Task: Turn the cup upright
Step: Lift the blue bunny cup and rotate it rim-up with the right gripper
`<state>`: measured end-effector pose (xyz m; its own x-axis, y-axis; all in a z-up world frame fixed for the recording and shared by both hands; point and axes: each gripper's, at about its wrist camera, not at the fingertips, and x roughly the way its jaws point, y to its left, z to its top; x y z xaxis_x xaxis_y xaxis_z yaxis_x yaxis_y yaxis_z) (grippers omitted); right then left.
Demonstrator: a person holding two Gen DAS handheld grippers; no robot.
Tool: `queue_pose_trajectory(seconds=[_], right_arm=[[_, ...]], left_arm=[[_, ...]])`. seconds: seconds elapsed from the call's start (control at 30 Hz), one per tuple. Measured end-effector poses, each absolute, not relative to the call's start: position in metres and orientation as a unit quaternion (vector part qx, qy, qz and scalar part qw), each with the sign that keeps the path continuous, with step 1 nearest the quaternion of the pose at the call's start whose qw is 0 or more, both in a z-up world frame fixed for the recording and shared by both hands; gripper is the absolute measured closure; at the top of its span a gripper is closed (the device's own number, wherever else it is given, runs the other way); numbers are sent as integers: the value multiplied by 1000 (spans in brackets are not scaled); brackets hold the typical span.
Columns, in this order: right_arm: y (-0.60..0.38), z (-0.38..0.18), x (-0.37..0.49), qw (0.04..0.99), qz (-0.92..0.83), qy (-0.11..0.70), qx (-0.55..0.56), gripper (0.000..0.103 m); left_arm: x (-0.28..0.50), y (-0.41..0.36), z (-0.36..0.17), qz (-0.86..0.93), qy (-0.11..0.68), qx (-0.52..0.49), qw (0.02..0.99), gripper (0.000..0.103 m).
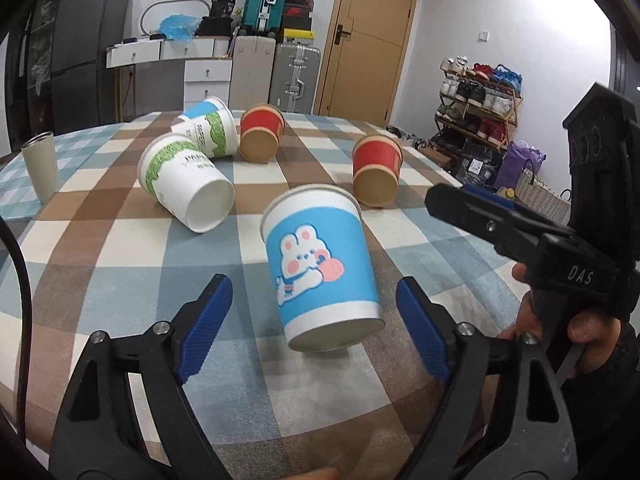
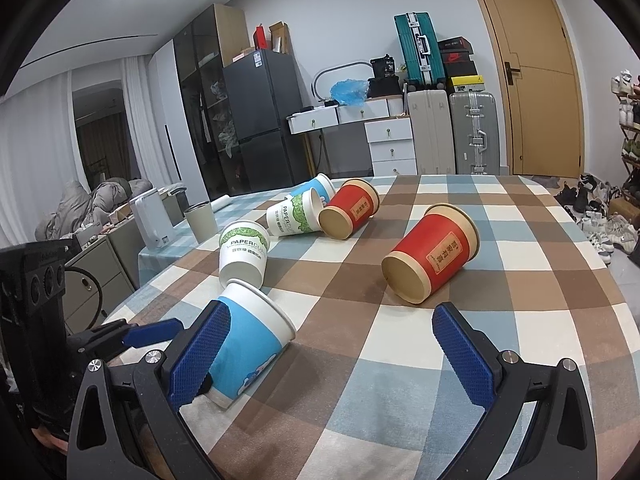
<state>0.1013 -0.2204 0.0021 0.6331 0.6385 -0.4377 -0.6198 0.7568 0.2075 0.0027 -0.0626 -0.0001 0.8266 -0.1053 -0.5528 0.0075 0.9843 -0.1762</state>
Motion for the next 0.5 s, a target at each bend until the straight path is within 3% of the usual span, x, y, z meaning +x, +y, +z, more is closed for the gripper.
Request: queue_pose_trajectory(seconds=[0.13, 0.5], right_arm=[[-221, 5, 107, 895, 349, 275, 41, 0], [-208, 0, 113, 875, 356, 325, 51, 0]], left_arm=[[-1, -55, 9, -14, 277, -70, 958, 1], [-4, -20, 19, 16, 247, -56, 967, 1]])
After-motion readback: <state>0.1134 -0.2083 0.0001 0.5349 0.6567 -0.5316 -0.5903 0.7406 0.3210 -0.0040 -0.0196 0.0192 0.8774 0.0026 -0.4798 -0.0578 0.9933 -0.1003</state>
